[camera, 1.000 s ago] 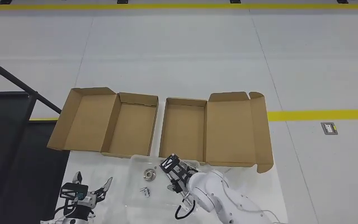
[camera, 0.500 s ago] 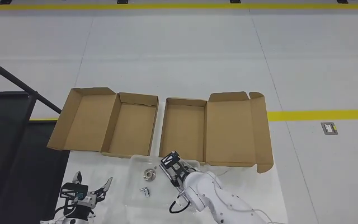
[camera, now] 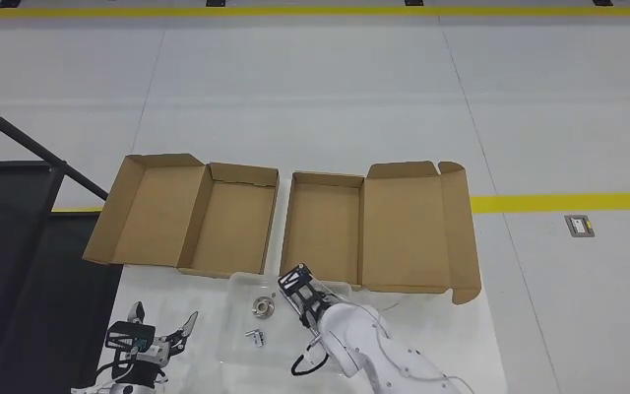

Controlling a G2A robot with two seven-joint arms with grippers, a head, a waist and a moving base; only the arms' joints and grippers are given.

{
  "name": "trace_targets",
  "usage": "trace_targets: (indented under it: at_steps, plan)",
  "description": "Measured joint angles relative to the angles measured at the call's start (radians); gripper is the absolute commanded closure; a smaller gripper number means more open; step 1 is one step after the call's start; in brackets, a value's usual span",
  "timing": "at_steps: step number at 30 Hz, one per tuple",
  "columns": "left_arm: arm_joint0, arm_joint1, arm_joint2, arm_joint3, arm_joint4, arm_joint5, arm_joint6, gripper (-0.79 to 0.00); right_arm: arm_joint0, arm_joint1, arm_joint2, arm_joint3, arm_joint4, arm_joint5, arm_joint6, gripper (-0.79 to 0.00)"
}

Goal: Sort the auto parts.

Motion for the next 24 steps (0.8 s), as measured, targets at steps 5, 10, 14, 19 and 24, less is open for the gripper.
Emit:
trace_targets:
  at_steps: [5,10,14,19,24]
  plan:
    - [0.0,0.0,0.0,0.0,0.0,0.0,0.0,-0.785,-0.065,0.032,0.106,-0.246,-0.013,-0.124,-0.011,0.0]
    - [0.0,0.0,0.0,0.0,0.0,0.0,0.0,-0.785,-0.054,0.033,0.111,-0.262,-0.075,-0.165,0.058,0.0]
    - [0.0,0.0,0.0,0.0,0.0,0.0,0.0,-0.785,-0.03,0.022,0.086,-0.19,-0.033,-0.217,0.064,-0.197]
    - [0.0,0.0,0.0,0.0,0.0,0.0,0.0,-0.785,-0.009,0.005,0.025,-0.107,-0.015,-0.287,0.045,-0.366]
    - [0.0,0.0,0.0,0.0,0.0,0.0,0.0,-0.785,0.005,-0.015,-0.022,-0.03,-0.029,-0.269,0.015,-0.366]
